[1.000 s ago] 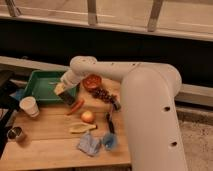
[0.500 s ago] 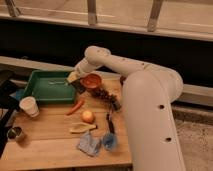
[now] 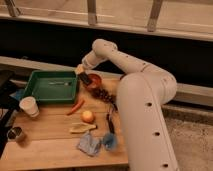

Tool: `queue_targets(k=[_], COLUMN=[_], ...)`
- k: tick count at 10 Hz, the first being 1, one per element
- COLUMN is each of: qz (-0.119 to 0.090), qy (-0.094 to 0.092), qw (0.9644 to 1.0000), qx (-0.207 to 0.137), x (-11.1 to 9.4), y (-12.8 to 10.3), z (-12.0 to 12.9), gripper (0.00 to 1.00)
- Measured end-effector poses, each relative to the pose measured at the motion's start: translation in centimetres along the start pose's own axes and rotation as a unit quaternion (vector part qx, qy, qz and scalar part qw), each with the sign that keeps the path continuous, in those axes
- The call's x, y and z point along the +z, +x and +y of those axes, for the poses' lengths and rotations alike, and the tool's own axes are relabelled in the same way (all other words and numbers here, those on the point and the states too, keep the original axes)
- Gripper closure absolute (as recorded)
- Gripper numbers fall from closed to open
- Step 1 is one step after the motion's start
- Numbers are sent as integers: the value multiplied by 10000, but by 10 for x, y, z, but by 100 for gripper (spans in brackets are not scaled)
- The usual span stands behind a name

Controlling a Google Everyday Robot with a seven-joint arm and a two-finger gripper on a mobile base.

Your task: Place eraser in red bowl

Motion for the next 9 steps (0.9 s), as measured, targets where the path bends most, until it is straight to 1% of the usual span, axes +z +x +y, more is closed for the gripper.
queue_targets(k=[2,3,4,5,7,8,9], qz=[9,-11,-50,-147,-290,-334,-356], qy=[5,67,220,544,795,872,896], qw=[10000,10000,9997,9982,9960,9951,9946], qx=[1,29,83,191,293,326,387], x=[0,2,2,0,-3,-6,-7], y=[1,3,4,8,11,9,6], z=[0,0,-2,-10,-21,-28,-38], gripper=[100,100,100,100,100,100,100])
